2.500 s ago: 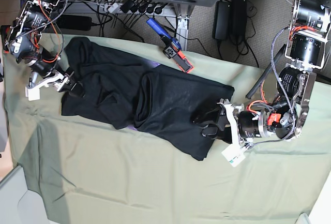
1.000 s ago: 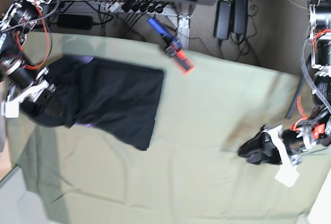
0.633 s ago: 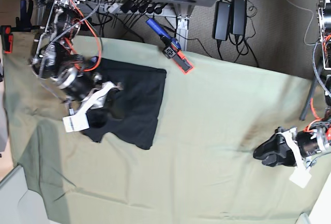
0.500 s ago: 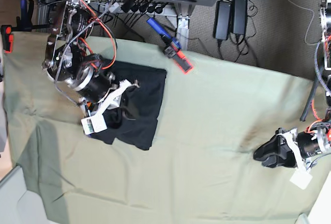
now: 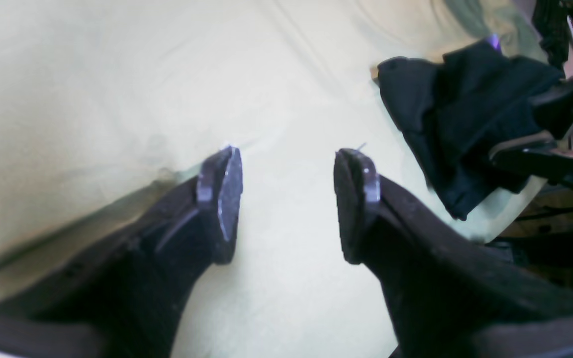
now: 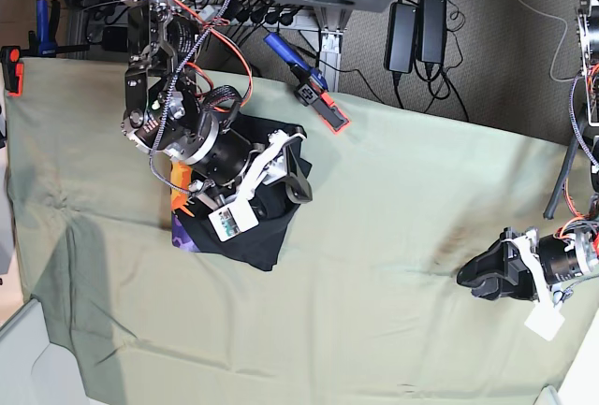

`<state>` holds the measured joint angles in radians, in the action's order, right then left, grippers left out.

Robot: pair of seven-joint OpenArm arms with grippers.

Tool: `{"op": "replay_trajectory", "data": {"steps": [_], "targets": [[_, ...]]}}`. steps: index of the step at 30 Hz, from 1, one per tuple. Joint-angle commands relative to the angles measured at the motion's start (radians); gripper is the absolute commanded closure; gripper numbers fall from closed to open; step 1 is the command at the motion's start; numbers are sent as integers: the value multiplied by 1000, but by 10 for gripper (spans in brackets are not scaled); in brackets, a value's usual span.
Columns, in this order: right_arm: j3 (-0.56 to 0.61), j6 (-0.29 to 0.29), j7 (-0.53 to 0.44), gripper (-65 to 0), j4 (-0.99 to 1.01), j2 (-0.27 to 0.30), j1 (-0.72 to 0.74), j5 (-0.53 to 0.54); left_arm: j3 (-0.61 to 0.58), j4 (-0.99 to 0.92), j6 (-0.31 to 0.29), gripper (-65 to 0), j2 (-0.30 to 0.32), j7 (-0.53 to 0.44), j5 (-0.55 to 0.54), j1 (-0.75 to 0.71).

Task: Fold the T-shirt properly
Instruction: 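Grasp the folded shirt with the right gripper and flip it over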

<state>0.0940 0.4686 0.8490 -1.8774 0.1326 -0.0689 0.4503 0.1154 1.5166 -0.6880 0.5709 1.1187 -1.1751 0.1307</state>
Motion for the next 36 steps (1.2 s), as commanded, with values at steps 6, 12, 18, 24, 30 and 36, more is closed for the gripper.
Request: {"op": "replay_trajectory", "data": {"steps": [6, 12, 18, 24, 30, 36], "targets": [[-2, 103, -29, -308, -16, -14, 13, 104, 9, 18, -10, -331, 36, -14, -36, 21], [4, 104, 28, -308, -17, -107, 13, 217, 9, 18, -10, -331, 70, -14, -41, 22], [32, 104, 31, -308, -17, -188, 13, 223, 9, 18, -10, -331, 95, -14, -42, 22], [32, 103, 30, -308, -17, -208, 13, 172, 9, 18, -10, -331, 100, 2, -71, 22], [33, 104, 46, -308, -17, -175, 16, 83, 9, 18, -10, -331, 100, 36, -108, 22], [32, 103, 105, -308, -17, -105, 62, 85, 9, 18, -10, -331, 115, 39, -116, 21]]}}
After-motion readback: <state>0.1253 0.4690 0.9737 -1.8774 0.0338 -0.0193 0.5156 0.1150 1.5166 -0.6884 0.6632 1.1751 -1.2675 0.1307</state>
